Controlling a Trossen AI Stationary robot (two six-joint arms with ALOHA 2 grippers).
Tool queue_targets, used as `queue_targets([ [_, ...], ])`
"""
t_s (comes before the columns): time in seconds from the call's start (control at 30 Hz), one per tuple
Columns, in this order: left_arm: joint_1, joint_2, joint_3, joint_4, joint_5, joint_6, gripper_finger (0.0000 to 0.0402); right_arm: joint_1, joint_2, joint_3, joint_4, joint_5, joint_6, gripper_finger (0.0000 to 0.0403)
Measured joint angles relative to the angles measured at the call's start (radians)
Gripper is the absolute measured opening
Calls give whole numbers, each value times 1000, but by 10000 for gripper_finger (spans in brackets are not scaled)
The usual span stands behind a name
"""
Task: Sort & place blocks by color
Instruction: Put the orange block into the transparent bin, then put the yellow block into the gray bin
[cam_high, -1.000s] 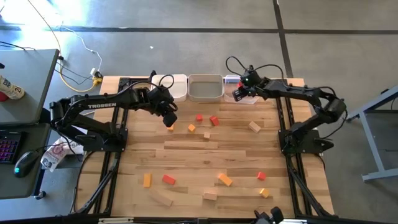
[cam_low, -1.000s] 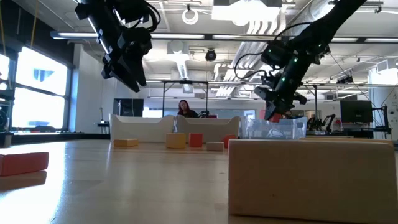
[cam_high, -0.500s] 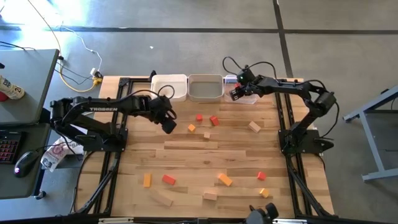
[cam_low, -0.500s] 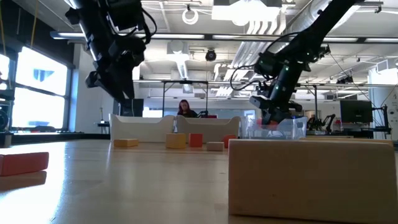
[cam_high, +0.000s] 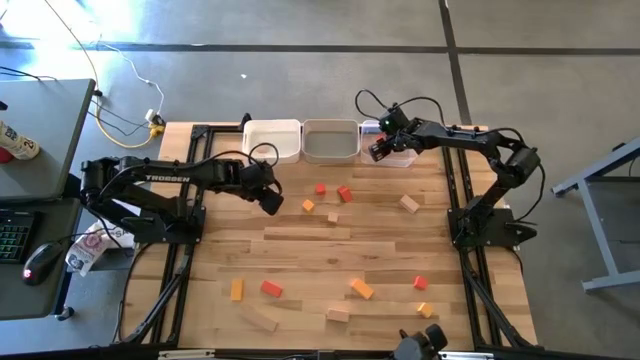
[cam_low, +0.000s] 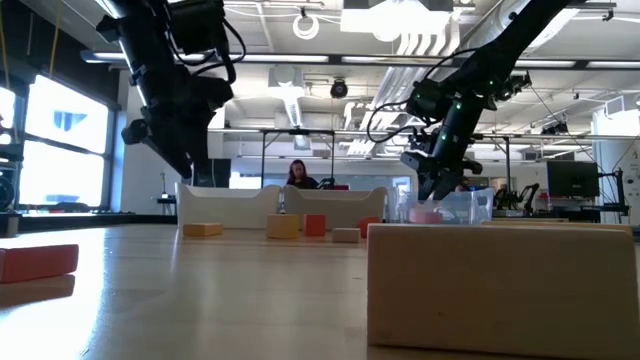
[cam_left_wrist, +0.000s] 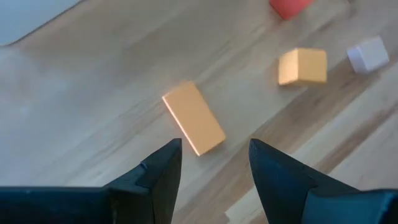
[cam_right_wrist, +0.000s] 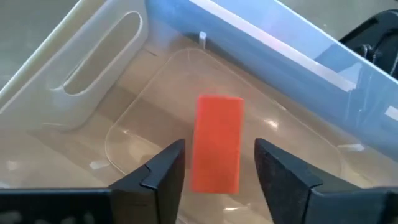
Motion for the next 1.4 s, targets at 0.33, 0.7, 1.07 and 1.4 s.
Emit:
queue_targets([
  [0.33, -14, 40, 0, 4, -44, -81, 172, 0, -6, 15, -13, 24, 18, 212],
  [0.7, -57, 134, 0, 78, -61, -118, 172, 42, -102, 52, -36, 21, 26, 211],
  [1.07, -58, 265, 0, 108, -58, -155, 172, 157, -156, 52, -53, 19, 22, 211],
  [1.4, -56, 358, 2, 179, -62, -169, 172, 199, -160, 51, -56, 47, 0, 211],
])
